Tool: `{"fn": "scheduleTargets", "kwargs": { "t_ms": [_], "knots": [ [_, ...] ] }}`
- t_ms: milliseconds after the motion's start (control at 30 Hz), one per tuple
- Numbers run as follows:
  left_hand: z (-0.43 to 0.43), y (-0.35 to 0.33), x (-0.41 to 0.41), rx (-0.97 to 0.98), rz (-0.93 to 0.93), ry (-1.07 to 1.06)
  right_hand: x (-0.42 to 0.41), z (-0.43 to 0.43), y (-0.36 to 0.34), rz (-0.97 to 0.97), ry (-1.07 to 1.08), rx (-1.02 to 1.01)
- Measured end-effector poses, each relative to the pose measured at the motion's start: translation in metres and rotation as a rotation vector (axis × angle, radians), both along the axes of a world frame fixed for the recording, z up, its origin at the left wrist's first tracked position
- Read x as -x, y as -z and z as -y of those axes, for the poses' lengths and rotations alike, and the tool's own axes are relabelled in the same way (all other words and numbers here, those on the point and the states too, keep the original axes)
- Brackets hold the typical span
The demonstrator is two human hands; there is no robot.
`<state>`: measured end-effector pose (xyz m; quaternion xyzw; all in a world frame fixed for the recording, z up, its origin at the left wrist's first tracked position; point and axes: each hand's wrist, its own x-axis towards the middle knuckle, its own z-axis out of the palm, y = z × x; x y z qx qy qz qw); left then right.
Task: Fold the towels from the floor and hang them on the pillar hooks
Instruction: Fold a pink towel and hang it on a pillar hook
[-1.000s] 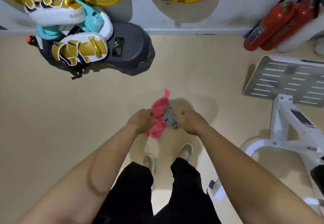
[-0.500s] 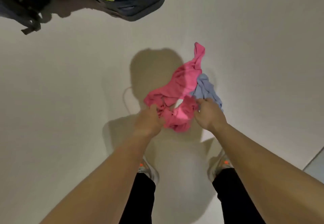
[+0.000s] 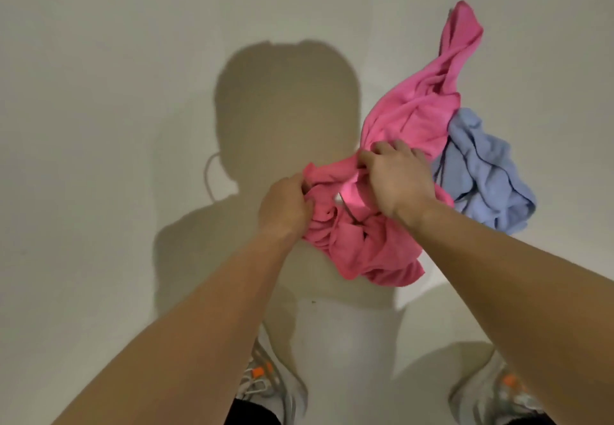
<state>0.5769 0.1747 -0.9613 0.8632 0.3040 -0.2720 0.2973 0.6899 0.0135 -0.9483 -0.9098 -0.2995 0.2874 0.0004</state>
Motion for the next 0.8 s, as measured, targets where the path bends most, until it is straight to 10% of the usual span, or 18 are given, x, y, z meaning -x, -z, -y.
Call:
{"fn": "scheduleTargets", "kwargs": {
  "t_ms": [267,800],
  "knots": [
    [-0.007,-0.195,0.015,0.072,0.205,-0.153,0.007,0.033,-0.163,-0.139,0.230,-0.077],
    [0.111,-0.771,-0.061,0.144,0.387,-0.053,-0.019,0.182,-0.728,-0.470,0.644,-0.334]
  ]
}}
